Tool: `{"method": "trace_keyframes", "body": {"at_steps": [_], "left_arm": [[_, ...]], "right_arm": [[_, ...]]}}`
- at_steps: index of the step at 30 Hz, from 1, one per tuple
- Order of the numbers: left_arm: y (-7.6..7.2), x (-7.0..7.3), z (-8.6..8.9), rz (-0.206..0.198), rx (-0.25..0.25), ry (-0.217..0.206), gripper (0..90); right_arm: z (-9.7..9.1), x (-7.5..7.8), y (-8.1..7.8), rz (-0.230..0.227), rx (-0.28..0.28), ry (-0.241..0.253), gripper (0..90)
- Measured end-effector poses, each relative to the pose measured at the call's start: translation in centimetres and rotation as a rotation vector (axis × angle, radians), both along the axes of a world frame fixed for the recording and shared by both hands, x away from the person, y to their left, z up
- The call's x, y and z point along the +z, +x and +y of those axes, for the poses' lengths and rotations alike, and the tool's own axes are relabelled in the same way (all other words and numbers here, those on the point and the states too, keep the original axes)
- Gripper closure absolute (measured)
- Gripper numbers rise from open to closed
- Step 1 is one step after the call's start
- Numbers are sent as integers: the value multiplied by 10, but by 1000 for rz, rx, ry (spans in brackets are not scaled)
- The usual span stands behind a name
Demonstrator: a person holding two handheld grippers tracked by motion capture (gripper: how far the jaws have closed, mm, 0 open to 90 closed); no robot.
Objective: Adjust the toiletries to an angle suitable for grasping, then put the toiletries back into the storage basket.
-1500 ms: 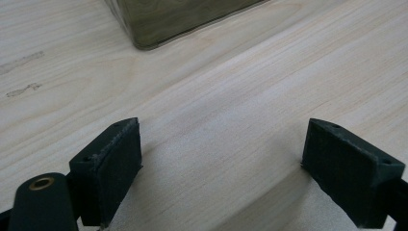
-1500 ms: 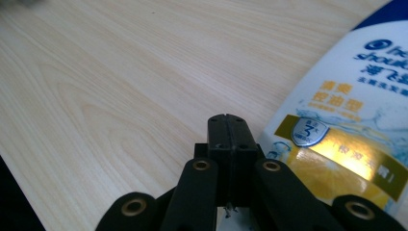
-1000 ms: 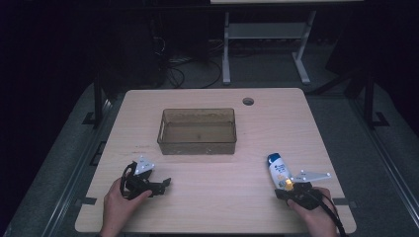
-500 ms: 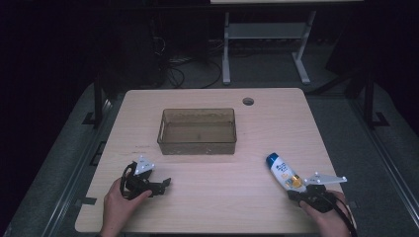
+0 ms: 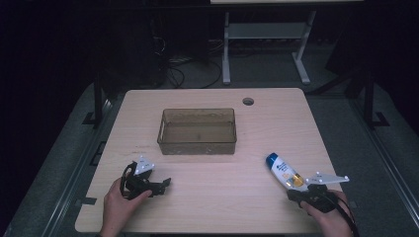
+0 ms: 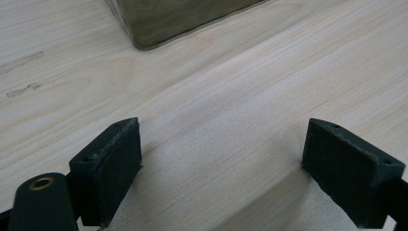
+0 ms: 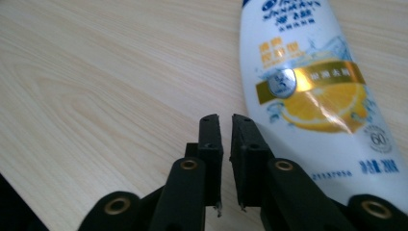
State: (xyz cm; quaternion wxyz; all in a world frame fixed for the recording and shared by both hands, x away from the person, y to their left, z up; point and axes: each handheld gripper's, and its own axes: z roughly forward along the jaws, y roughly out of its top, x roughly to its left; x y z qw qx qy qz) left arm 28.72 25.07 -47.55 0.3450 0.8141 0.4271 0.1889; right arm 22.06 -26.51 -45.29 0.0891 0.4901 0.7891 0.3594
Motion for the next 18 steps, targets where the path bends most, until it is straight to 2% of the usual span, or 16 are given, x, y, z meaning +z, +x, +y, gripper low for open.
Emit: {"method": "trace_keyframes", "body": {"at_steps": [7, 11, 18], "left_arm": [[0, 0, 0, 0, 0, 0, 124], [0, 0, 0, 0, 0, 0, 125], [0, 0, 0, 0, 0, 0, 124]], "right_arm": [[4, 6, 4, -19, 21, 40, 651], [7, 12, 11, -48, 41, 34, 541], [9, 20, 22, -76, 33, 20, 481]]}}
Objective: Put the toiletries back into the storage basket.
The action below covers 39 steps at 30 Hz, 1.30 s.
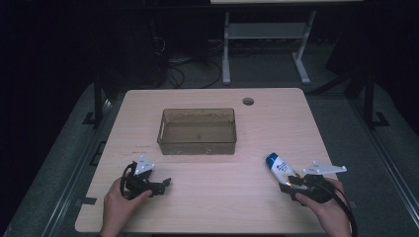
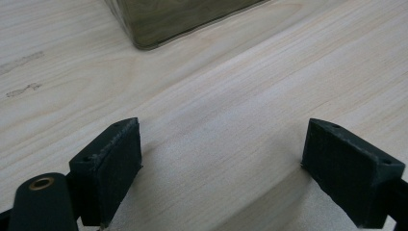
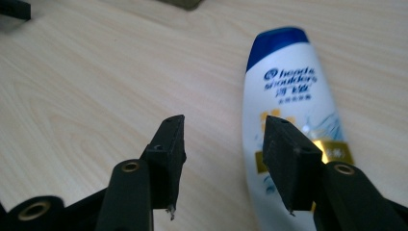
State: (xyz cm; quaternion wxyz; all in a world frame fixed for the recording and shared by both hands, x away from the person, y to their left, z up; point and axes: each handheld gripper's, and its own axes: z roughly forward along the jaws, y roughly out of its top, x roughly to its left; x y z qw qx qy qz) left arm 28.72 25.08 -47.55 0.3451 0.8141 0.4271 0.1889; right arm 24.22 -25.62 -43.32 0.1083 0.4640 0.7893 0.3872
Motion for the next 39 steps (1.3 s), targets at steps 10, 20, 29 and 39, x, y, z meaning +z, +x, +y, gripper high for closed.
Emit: {"method": "trace_keyframes", "body": {"at_steps": [10, 20, 29, 39], "left_arm": [[0, 0, 0, -1, 2, -3, 124], [0, 0, 0, -1, 2, -3, 124], [0, 0, 0, -1, 2, -3, 124], [0, 0, 0, -1, 2, -3, 124]], "right_arm": [[0, 10, 21, -36, -7, -67, 399], [6, 11, 44, 6, 8, -159, 353], [18, 5, 67, 64, 34, -237, 297], [29, -3, 88, 124, 53, -283, 256]]}}
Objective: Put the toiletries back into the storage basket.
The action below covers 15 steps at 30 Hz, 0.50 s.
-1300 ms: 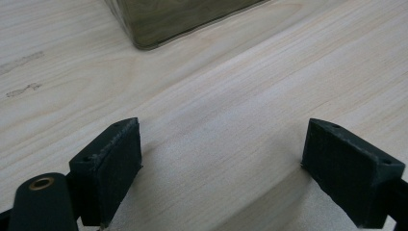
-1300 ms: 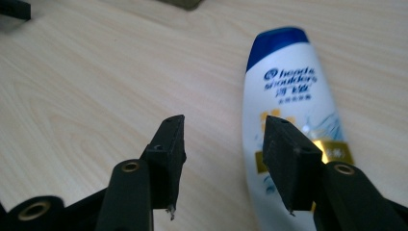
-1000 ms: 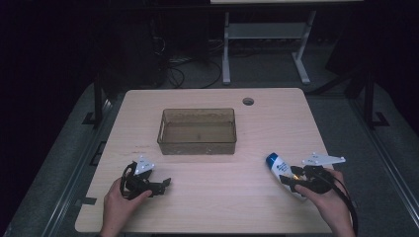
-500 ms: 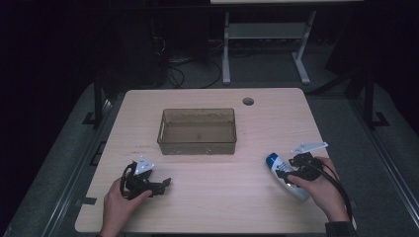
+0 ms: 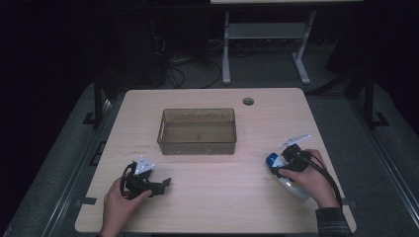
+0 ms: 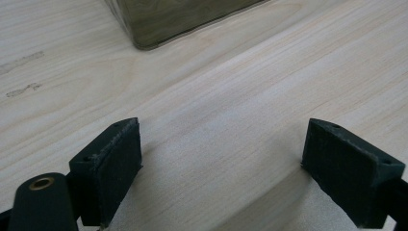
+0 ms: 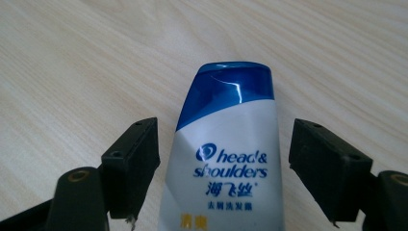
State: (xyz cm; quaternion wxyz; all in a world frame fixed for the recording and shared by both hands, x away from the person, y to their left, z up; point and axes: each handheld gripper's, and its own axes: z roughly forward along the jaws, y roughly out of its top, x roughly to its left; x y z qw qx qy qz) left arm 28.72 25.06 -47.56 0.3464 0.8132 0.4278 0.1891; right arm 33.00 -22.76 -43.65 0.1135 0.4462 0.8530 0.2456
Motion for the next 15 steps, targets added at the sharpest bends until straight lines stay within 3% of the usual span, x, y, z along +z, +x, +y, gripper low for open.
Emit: {"method": "trace_keyframes", "body": {"at_steps": [15], "left_arm": [[0, 0, 0, 1, 0, -1, 125]], "right_arm": [[9, -13, 10, 56, 10, -80, 275]]}}
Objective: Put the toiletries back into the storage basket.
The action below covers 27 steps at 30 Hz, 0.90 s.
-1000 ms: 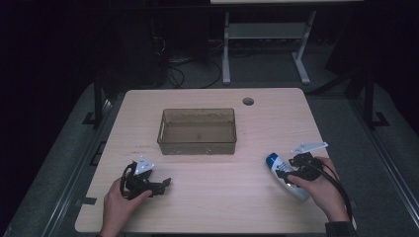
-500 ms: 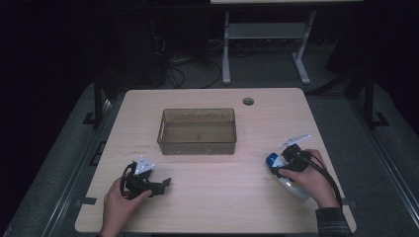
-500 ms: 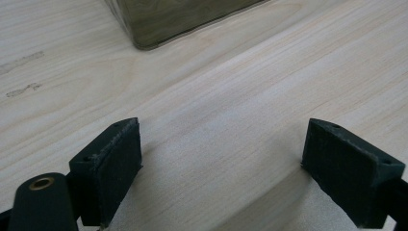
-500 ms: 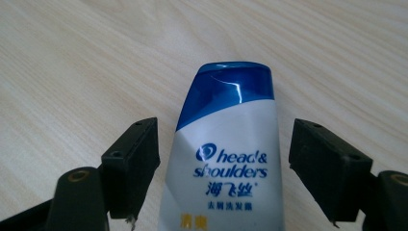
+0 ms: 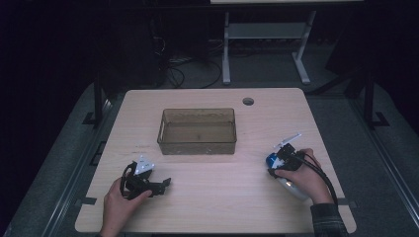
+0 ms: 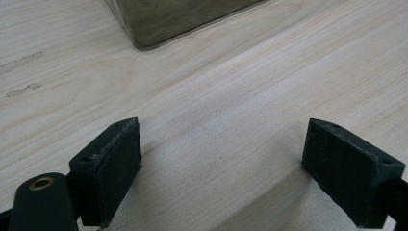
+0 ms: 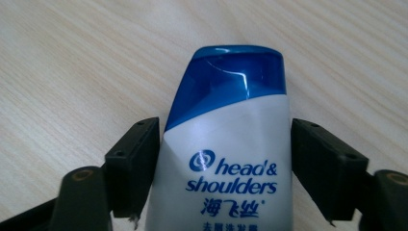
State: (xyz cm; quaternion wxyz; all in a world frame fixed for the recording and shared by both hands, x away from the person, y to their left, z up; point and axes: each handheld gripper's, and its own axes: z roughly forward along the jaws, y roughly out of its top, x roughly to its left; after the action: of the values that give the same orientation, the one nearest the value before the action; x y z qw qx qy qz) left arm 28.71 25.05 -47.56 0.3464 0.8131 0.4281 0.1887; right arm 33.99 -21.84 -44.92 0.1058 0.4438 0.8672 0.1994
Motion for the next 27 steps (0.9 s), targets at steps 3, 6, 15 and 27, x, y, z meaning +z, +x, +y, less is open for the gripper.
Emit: {"method": "trace_keyframes", "body": {"at_steps": [3, 6, 15, 27], "left_arm": [[0, 0, 0, 0, 0, 0, 124], [0, 0, 0, 0, 0, 0, 124], [0, 0, 0, 0, 0, 0, 124], [0, 0, 0, 0, 0, 0, 124]], "right_arm": [[1, -1, -1, 7, 3, 0, 310], [1, -2, 0, 12, 1, -1, 323], [-5, -2, -2, 16, -32, 68, 335], [-22, 20, -21, -108, -66, 220, 340]]}}
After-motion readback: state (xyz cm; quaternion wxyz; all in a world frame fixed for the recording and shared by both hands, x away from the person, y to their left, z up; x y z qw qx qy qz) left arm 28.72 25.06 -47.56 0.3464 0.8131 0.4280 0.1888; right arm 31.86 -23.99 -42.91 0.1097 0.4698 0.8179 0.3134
